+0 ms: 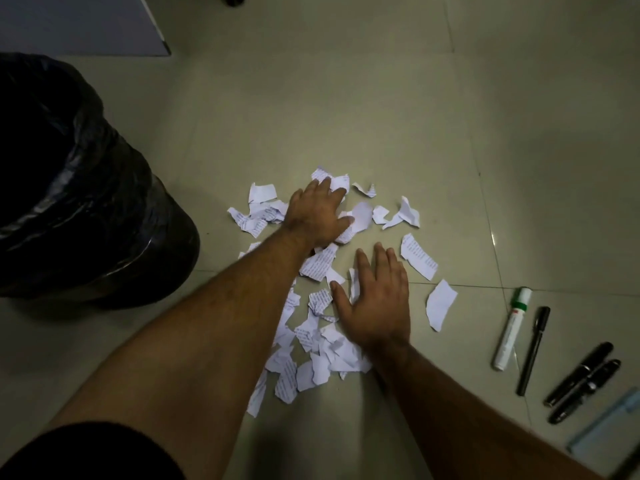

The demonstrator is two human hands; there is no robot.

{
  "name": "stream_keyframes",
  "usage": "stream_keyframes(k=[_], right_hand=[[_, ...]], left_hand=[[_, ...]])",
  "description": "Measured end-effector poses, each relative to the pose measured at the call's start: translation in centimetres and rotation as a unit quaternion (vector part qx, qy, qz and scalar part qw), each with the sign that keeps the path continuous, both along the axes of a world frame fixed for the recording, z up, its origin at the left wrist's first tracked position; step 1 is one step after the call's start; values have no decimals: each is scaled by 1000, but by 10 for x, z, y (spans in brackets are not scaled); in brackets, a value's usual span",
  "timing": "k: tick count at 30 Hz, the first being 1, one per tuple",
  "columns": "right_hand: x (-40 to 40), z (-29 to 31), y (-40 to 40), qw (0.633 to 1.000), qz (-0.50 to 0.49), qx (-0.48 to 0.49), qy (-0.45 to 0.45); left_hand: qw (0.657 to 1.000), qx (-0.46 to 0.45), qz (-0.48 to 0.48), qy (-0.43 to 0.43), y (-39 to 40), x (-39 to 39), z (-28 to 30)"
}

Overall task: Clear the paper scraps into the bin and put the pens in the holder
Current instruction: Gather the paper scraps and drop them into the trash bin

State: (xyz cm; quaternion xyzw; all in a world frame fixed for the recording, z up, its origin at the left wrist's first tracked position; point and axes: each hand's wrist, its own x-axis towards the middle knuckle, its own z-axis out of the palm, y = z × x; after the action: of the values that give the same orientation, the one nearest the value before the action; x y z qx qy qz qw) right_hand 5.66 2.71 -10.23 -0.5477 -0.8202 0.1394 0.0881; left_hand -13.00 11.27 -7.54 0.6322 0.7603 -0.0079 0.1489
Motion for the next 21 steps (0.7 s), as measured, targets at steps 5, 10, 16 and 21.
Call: stream_keyframes(k=[5,10,16,21], right_hand=[[-1,-1,-1,1000,-10,9,17],[-1,-3,-2,998,-17,20,49],[-1,-3,1,995,-21,13,94],[3,-8,-6,985,-30,96,138]], left_hand=[[994,89,20,59,-65,35,7],[979,192,59,-21,-29,47,15],[986,54,-149,-57,27,70,0],[979,134,-148,-45,-39,19,-10]])
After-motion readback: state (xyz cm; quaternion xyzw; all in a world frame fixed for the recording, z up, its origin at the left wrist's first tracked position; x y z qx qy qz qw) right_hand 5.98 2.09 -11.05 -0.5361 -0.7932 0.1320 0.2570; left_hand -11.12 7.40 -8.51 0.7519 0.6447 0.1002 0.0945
